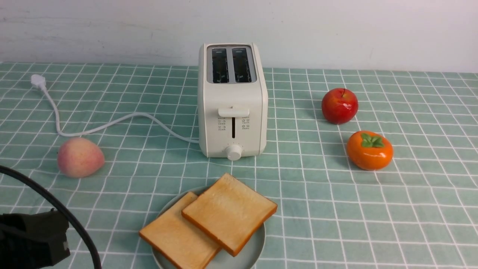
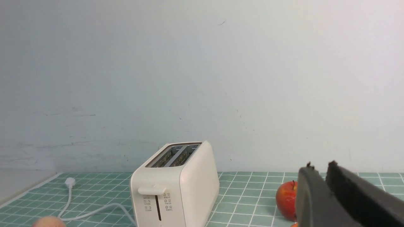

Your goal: Take toasted bread from bread machine on blue coffee table place on plate.

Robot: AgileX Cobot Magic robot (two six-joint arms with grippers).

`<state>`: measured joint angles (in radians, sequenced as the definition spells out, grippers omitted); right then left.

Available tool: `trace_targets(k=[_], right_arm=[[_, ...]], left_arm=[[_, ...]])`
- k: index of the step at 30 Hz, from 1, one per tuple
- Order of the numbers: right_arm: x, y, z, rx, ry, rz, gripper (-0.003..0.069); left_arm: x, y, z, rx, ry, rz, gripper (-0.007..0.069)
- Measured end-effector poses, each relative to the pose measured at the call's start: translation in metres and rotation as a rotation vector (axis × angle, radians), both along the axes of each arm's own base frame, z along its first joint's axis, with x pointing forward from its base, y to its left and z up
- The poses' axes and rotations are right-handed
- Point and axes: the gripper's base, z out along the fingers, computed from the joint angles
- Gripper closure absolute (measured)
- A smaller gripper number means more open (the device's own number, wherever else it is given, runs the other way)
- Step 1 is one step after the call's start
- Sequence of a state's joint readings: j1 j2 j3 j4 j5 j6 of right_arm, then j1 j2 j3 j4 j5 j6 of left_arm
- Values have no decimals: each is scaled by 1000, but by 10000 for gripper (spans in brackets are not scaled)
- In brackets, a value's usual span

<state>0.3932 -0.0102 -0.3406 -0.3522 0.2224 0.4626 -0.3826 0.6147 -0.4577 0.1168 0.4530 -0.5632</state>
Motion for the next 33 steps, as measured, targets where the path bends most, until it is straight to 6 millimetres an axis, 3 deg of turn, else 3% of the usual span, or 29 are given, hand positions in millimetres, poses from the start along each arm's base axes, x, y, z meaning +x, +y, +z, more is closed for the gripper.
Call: trace_targets(k=[7, 11, 12, 16, 25, 33], right_arm=[[0, 0, 0, -1, 0, 0, 580], [0, 0, 0, 0, 0, 0, 575], [0, 0, 0, 0, 0, 0, 573], [0, 0, 0, 0, 0, 0, 569], [0, 0, 0, 1, -3, 1, 558], [0, 0, 0, 1, -3, 1, 550]], left_arm=[[-15, 6, -22, 0, -16, -6, 631], [-35, 17, -52, -9, -102, 21, 627], [-43, 23, -68, -14, -148, 54, 627], [-54, 30, -94, -14, -247, 126, 625], [-63, 34, -108, 83, -221, 144, 620], [-64, 30, -108, -13, -203, 145, 607]])
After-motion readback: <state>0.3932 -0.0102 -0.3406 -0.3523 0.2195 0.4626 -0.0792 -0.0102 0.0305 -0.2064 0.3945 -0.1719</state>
